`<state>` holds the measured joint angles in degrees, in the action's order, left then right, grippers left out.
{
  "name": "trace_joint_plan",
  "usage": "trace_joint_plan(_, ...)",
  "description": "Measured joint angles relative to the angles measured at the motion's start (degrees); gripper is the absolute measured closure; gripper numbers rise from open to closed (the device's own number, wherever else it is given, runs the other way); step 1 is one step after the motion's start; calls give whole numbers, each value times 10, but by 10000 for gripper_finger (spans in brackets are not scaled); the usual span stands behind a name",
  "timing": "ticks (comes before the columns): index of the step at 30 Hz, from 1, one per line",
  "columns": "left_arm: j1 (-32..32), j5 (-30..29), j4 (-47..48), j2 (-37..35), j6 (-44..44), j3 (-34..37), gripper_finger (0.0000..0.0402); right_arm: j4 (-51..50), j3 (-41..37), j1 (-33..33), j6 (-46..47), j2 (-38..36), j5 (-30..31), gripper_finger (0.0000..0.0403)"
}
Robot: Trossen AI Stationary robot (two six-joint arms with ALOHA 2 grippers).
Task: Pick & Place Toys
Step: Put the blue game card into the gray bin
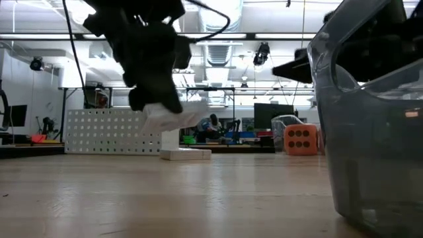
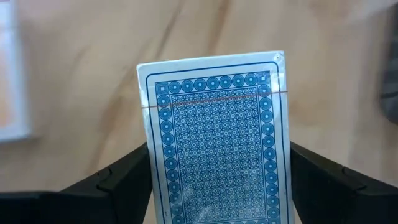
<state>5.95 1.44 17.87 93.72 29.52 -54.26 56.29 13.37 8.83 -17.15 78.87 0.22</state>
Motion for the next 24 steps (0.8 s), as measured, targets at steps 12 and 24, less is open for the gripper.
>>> trace_joint_plan(12, 20, 88, -76, 0, -6, -1, 100, -13, 135, 76, -131, 185, 148, 145)
trace_joint_plan(24, 42, 117, -125, -1, 8, -2, 100, -32, 223, 103, -199, 224, 148, 145)
